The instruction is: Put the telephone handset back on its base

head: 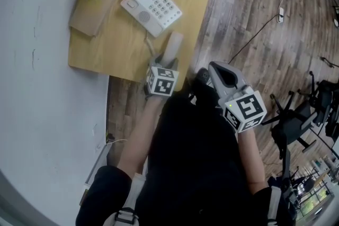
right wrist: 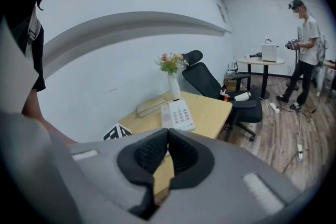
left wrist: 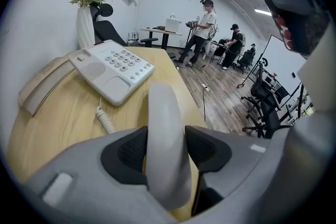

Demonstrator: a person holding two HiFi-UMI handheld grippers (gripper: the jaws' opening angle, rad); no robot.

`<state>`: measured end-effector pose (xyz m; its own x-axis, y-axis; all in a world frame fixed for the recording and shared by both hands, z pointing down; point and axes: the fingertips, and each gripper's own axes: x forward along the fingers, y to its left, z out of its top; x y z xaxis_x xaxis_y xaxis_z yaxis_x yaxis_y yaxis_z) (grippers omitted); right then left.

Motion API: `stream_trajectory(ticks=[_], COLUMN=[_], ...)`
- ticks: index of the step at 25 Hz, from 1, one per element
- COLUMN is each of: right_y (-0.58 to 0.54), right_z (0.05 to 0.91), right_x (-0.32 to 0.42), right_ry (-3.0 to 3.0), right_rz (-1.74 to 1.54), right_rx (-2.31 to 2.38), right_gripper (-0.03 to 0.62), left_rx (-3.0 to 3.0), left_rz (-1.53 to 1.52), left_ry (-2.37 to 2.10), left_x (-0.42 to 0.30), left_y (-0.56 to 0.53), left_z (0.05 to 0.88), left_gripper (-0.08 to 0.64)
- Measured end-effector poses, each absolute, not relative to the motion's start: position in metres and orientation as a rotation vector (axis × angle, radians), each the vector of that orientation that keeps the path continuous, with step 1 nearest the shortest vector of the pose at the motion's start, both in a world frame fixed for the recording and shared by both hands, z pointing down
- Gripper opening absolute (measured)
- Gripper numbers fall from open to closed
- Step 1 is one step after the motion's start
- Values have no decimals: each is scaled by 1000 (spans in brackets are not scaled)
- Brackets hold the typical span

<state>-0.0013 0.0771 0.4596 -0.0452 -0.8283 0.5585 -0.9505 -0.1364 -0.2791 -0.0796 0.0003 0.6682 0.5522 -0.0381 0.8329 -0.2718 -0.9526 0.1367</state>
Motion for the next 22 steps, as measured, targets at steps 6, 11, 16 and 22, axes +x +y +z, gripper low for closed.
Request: stream_trajectory(ticks=[6, 11, 16, 22], right_y=[78, 80, 81, 85], right_z=[458, 459, 457, 456], right_x=[0, 2, 2, 2], right_ry=[-1927, -1925, -1923, -1913], right_rz=[938, 938, 935, 932], right_rx=[2029, 2033, 2042, 2055], right_gripper=[3, 3, 3, 3], left_rx=[2538, 2533, 2521, 2507], left_rz=[1393, 1385, 1380, 1366], left_ry=[-294, -319, -322, -315], left_x=[-79, -80, -81, -83], left_y=[-1, -2, -3, -3], left_z=[672, 672, 672, 668], left_gripper=[221, 222, 222, 222])
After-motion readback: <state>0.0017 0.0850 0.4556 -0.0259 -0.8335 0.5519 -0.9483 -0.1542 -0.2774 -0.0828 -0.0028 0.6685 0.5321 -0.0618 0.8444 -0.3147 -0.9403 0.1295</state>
